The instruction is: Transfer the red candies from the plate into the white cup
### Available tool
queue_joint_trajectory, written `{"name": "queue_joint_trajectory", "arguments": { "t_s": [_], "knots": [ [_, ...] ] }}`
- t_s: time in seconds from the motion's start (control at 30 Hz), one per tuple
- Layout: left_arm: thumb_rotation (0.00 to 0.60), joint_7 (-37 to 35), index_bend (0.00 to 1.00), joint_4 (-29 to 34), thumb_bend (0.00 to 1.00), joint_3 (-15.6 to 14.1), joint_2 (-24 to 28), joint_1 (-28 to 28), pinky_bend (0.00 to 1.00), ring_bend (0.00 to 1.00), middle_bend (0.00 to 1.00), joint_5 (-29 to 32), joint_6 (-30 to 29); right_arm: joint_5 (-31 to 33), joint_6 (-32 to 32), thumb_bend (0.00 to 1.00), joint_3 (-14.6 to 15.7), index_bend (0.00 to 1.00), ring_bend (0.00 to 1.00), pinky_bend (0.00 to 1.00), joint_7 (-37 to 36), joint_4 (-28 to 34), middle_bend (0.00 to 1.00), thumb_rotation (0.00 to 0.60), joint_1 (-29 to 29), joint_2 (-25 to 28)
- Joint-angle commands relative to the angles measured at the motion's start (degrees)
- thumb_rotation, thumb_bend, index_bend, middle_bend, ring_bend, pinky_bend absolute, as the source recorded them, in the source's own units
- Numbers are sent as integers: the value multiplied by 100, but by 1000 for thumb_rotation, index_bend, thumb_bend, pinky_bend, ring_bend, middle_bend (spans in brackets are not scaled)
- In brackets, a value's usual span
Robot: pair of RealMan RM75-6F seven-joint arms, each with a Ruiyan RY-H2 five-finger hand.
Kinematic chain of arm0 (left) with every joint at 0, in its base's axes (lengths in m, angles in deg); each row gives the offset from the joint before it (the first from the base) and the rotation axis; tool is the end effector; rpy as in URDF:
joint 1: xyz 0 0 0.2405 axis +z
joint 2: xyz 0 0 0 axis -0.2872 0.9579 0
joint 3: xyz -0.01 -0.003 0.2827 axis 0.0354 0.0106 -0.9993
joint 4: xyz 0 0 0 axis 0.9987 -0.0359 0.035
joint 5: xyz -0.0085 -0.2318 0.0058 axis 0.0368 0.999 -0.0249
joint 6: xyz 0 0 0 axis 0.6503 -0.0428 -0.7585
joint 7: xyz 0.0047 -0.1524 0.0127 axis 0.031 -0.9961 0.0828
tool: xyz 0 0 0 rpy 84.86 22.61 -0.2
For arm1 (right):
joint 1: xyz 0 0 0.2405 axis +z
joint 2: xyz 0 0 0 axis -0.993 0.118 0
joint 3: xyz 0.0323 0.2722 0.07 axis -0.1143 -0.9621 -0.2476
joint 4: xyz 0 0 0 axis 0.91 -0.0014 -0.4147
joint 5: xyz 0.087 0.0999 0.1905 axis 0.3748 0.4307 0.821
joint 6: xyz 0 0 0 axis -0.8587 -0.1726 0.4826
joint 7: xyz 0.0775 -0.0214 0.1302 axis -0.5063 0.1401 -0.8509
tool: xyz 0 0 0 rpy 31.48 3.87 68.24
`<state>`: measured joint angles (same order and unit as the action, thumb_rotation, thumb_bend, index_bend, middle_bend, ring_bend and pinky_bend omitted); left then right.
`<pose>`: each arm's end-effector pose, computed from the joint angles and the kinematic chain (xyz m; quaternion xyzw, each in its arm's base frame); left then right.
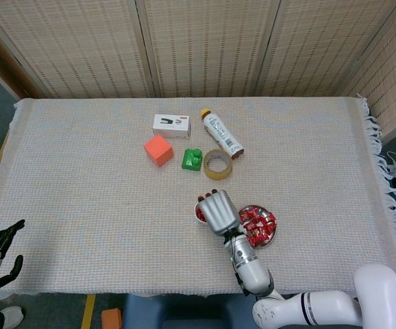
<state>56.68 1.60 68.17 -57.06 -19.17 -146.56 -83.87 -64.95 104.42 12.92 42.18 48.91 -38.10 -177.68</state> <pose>-0.3508 0.1547 0.1709 -0.6430 -0.3751 -0.3837 0.5464 -0.0643 -0.3147 -0.0828 0.7976 -0.1762 0.2823 0.5031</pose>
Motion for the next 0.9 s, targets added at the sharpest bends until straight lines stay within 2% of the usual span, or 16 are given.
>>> {"name": "queue_joint_trajectory", "arguments": {
  "t_s": [0.03,0.2,0.3,0.37,0.5,0.7,0.77,0.83,0.9],
  "knots": [
    [600,0,9,1,530,0,1,0,251,208,155,1,-3,-96,-38,293,49,524,516,754,-183,-128,574,600,78,-70],
    [600,-8,10,10,531,-14,8,19,251,209,154,-43,-51,-139,-16,293,117,441,514,754,-257,-215,572,600,156,-157],
    [600,-34,11,-6,531,-17,12,22,251,209,155,-50,-62,53,13,293,162,290,484,754,-104,-127,524,600,180,-142],
    [600,-44,11,-6,530,-18,15,21,251,208,155,-48,-56,157,70,293,176,146,448,753,13,-57,457,600,204,-122],
    [600,-40,11,-5,530,-18,16,19,251,209,155,-48,-54,194,174,292,196,23,413,746,59,-1,382,600,233,-85],
    [600,-33,11,-6,531,-16,13,18,251,209,155,-40,-47,216,239,292,192,0,383,738,31,73,316,600,241,-17],
    [600,-33,12,-7,530,-12,16,23,251,209,155,-38,-60,92,385,279,214,0,358,727,-93,329,281,600,158,207],
    [600,-45,12,-5,529,-12,22,32,251,209,155,-47,-86,-178,472,250,381,0,327,712,-280,634,247,600,26,514],
    [600,-48,13,-9,530,-10,23,44,251,209,156,-59,-120,-697,547,229,677,0,303,695,-617,896,231,600,-149,871]
  ]
}}
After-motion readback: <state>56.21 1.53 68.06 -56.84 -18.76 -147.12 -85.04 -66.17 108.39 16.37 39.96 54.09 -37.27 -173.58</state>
